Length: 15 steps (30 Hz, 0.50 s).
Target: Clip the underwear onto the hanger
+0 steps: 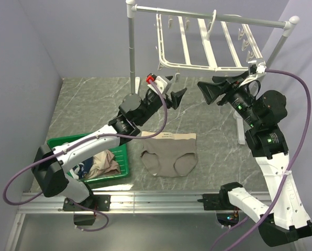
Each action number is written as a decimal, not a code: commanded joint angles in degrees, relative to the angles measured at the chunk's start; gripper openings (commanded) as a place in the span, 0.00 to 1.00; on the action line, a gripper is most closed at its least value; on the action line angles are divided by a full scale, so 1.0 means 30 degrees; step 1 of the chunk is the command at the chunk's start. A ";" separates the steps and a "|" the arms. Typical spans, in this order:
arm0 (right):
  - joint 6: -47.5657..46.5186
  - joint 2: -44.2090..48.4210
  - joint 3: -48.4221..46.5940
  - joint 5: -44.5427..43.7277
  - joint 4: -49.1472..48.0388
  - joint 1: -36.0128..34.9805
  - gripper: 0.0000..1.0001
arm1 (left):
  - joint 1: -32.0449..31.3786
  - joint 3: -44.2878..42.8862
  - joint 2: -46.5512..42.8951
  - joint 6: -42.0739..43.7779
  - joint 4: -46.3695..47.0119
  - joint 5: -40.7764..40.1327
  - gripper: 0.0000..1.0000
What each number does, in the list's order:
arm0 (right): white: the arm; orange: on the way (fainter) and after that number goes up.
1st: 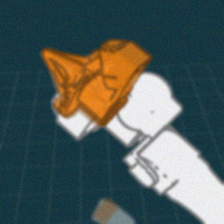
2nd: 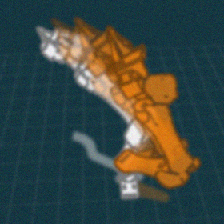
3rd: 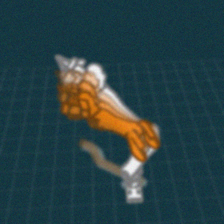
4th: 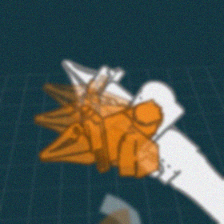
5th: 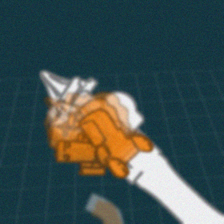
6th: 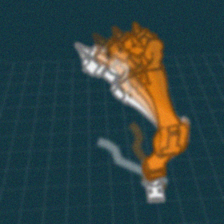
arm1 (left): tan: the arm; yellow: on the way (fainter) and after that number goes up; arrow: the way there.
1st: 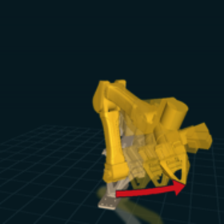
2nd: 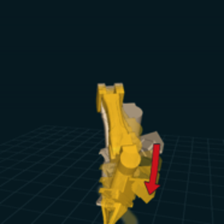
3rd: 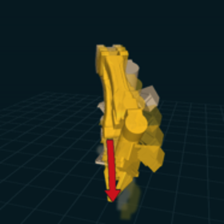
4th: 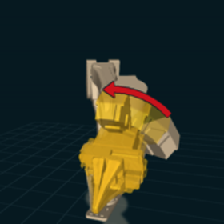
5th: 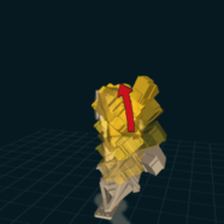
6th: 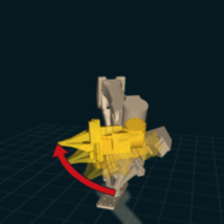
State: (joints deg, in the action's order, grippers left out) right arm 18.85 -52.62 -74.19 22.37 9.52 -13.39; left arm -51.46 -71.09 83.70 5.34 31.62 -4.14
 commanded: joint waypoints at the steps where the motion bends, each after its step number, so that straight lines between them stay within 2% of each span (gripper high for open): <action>1: -0.0043 0.0226 0.0354 -0.0133 -0.1853 -0.0371 0.80 | -0.0044 -0.1730 0.0515 -0.0052 0.0390 -0.1694 0.73; 3: -0.0190 0.0226 0.0560 -0.0162 -0.2088 -0.0575 0.80 | -0.0043 -0.1762 0.0547 -0.0024 0.0681 -0.1638 0.71; 6: -0.0395 0.0138 0.0766 -0.0221 -0.2614 -0.0839 0.80 | -0.0043 -0.1996 0.0751 -0.0023 0.0567 -0.1227 0.61; 8: -0.0483 -0.0037 0.0796 -0.0192 -0.2791 -0.0928 0.80 | -0.0014 -0.2318 0.0811 -0.0053 0.0302 -0.0848 0.45; 9: -0.0570 -0.0183 0.0767 -0.0133 -0.2937 -0.0986 0.80 | -0.0014 -0.2377 0.0811 -0.0169 0.0098 -0.0817 0.34; 10: -0.0658 -0.0271 0.0766 -0.0017 -0.2997 -0.1016 0.79 | 0.0015 -0.2407 0.0782 -0.0286 0.0009 -0.0759 0.30; 15: -0.0864 -0.0975 0.0590 0.0248 -0.3144 -0.1221 0.79 | 0.0133 -0.2496 0.0402 -0.0522 -0.0987 0.0208 0.21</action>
State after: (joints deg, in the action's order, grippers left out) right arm 17.26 -54.81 -71.77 22.55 3.44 -16.36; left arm -51.29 -76.38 86.19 4.78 29.91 -5.87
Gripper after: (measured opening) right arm 0.793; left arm 0.277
